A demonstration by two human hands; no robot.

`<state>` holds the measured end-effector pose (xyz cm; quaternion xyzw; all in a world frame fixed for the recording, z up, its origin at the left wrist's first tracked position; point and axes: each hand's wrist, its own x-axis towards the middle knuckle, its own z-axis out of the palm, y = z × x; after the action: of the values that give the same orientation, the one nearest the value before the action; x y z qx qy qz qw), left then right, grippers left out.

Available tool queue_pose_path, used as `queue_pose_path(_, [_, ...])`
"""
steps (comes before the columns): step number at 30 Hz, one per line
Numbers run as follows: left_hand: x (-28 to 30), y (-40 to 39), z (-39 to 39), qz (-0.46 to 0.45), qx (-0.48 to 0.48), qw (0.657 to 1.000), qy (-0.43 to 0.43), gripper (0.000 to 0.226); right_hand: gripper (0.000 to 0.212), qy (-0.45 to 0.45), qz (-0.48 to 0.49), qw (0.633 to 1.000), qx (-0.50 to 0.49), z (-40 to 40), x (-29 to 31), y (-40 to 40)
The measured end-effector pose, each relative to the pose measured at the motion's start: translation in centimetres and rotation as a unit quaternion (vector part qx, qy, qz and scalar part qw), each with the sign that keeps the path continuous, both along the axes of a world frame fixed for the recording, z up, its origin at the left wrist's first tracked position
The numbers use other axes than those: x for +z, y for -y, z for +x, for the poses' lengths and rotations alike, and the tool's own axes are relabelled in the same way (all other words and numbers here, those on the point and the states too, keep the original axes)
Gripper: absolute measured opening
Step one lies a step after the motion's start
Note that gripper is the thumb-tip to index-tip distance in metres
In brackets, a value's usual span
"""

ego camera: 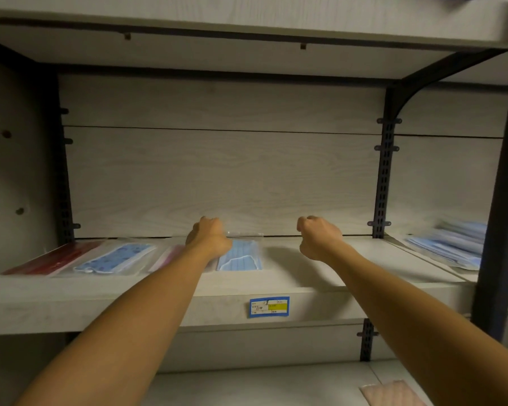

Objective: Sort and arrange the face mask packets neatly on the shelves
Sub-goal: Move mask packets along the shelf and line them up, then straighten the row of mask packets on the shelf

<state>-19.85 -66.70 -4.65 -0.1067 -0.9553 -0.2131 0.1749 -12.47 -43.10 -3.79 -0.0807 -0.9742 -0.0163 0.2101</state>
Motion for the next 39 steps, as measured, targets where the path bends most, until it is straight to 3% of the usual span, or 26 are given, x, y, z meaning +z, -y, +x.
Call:
queue_pose_path(3, [0.5,-0.7,1.0,-0.012,-0.045,0.999,-0.017,0.014,0.038,0.016,0.004,1.000,-0.026,1.3,-0.5,-0.5])
queue_pose_path(12, [0.4,-5.5,3.3,-0.145,-0.156,0.973,-0.091,0.020,0.027,0.017,-0.001,0.995,-0.099,7.5,-0.7,-3.0])
queue_pose_path(19, [0.1,-9.8,6.2,-0.162,-0.206,0.956,-0.128,0.024,0.013,0.030,-0.004,0.988,-0.153,12.1,-0.6,-5.6])
queue_pose_path(27, [0.3,-14.7,11.1,-0.165,-0.208,0.954,-0.142,0.024,0.024,0.008,-0.023,0.989,-0.147,18.1,-0.2,-9.7])
queue_pose_path(36, [-0.2,-22.4,19.6,-0.163,-0.180,0.959,-0.146,0.025,0.007,0.000,0.003,0.996,-0.091,25.8,-0.6,-17.5])
queue_pose_path(39, [-0.4,-25.0,23.1,-0.154,-0.171,0.962,-0.149,0.024,0.012,0.002,0.027,0.997,-0.079,28.1,-1.0,-20.0])
